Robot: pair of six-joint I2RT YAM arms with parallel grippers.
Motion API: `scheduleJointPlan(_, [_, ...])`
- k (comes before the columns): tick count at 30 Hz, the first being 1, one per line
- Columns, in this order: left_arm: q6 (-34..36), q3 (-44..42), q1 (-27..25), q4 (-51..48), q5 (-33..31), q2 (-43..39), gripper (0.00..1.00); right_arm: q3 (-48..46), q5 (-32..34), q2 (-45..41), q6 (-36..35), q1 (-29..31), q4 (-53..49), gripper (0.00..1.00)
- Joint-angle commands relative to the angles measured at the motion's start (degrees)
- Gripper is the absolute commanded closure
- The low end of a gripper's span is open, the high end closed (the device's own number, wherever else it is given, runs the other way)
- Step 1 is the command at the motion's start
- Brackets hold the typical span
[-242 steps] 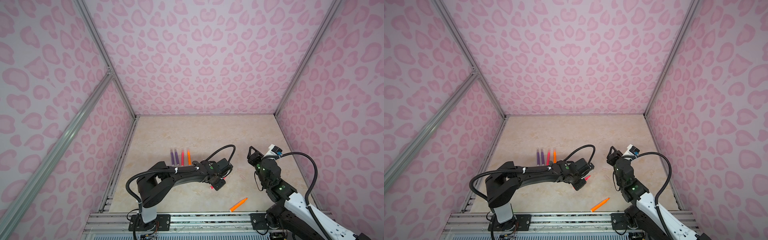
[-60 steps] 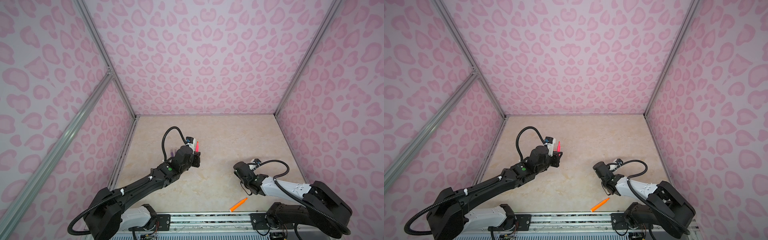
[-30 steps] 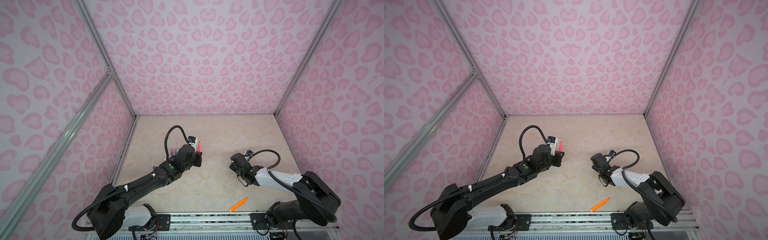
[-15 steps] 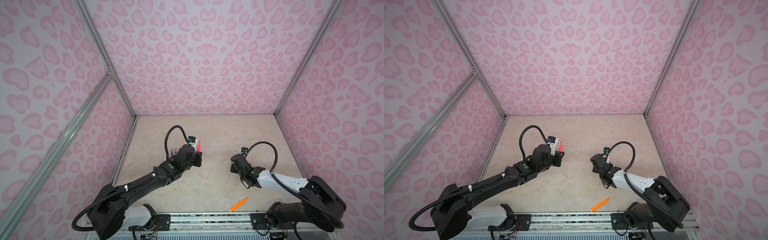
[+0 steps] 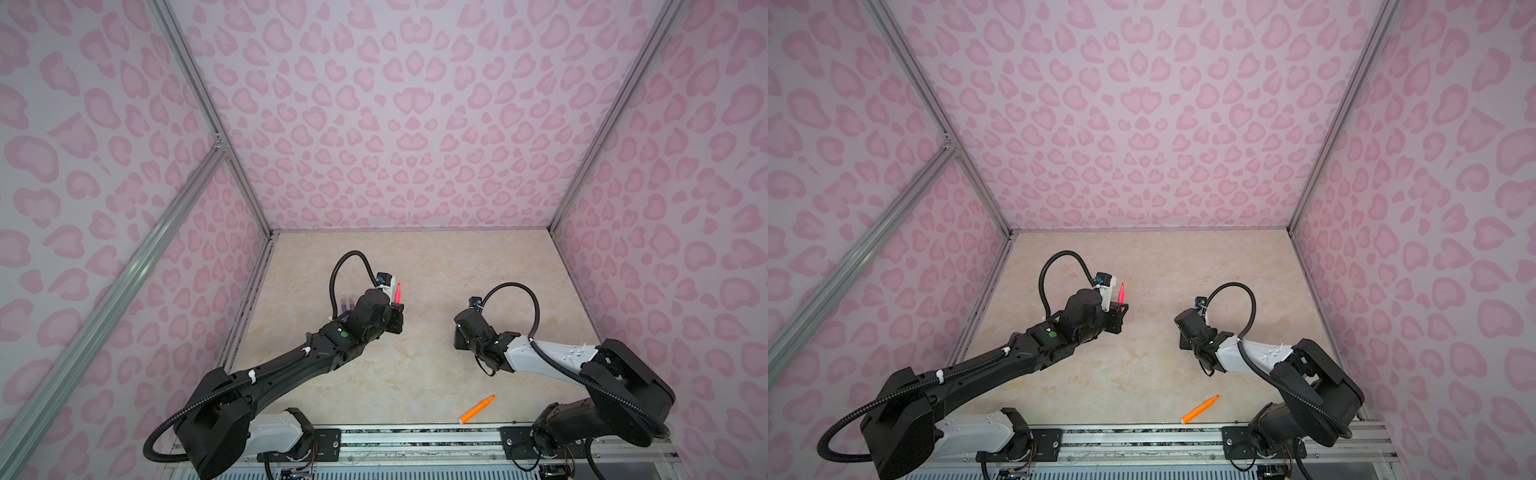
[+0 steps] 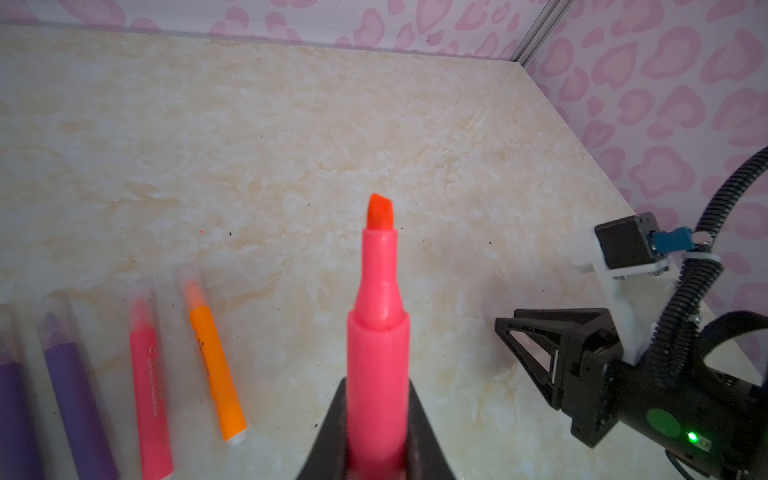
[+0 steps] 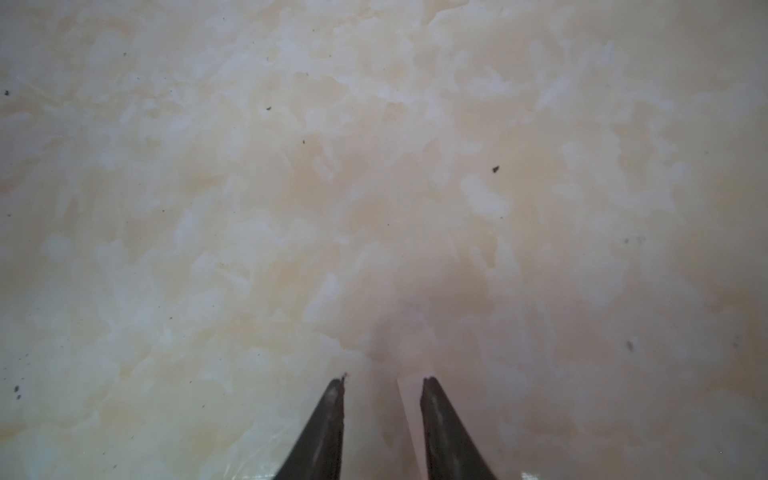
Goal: Insert the pens into the pen caps
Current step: 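Lower the open right gripper over the translucent pink cap, then close the right gripper on the translucent pink cap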
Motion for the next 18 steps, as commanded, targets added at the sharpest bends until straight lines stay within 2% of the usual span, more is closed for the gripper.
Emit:
scheduleJointPlan(1, [0.3, 0.6, 0.1, 0.3, -0.5, -0.5, 0.97, 0.6, 1.8, 0.9, -0.1, 0.4, -1.9, 0.68])
scheduleJointPlan(10, [0.2, 0.8, 0.0, 0.4, -0.4, -0.1, 0.97, -1.5, 6.1, -1.6, 1.0, 1.7, -3.1, 0.69])
scheduleJointPlan(18, [0.2, 0.7, 0.0, 0.4, -0.6, -0.4, 0.97, -2.0, 6.3, -2.6, -0.3, 1.7, -3.0, 0.66])
